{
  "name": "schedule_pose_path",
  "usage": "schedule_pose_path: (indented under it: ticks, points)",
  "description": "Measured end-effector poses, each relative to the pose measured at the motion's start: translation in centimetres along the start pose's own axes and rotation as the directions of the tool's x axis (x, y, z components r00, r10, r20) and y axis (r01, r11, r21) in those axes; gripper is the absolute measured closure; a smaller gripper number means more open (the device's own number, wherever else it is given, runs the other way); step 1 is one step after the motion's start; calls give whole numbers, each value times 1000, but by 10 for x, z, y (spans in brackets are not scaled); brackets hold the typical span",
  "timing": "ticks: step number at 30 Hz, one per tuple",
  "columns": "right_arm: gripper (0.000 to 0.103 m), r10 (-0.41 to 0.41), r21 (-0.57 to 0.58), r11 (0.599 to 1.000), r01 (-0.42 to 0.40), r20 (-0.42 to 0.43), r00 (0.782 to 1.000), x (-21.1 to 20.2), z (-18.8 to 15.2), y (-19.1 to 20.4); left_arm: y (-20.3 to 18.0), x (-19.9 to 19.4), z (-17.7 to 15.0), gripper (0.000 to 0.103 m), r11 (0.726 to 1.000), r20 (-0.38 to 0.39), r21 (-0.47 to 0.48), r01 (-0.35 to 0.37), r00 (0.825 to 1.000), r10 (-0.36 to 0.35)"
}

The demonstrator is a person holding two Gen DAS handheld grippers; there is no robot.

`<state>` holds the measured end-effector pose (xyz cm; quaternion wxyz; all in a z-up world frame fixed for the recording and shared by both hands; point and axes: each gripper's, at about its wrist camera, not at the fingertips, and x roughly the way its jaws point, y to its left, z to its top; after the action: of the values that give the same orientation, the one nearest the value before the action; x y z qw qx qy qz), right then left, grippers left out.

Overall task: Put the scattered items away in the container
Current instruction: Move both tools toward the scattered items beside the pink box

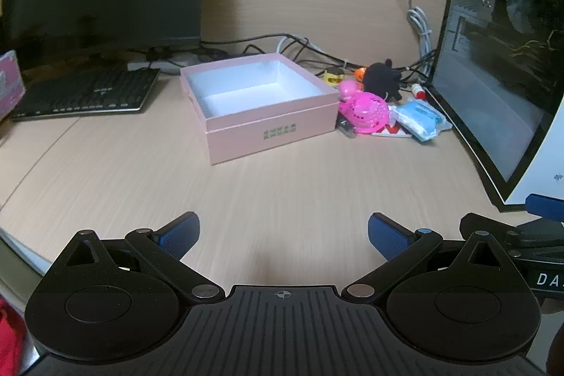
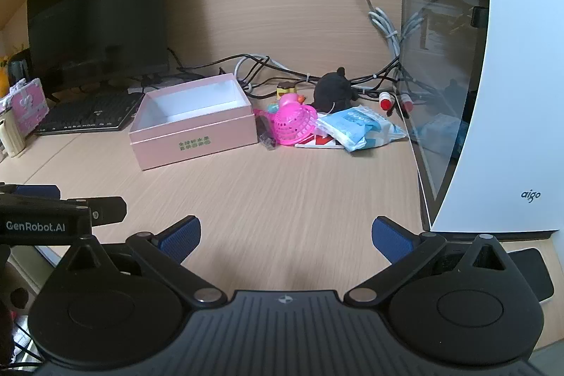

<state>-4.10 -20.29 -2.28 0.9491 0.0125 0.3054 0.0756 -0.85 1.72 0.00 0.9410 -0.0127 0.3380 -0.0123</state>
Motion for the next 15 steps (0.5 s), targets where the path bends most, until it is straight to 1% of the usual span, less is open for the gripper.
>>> schedule_pose_path:
  ticks: [7, 11, 15]
  points:
    - [0, -7, 2, 1000, 7, -3, 1000, 0, 0, -1, 1, 2, 2, 0, 1000, -1, 12, 9, 1000, -9]
    - [0, -24, 11, 1000, 24, -13, 1000, 2, 0, -1, 0, 6, 2, 0, 999, -13, 37, 17, 1000, -17]
    - [0, -47, 13, 999, 47, -14, 999, 2, 0, 2, 3, 8, 3, 0, 998, -9, 48, 34, 999, -34]
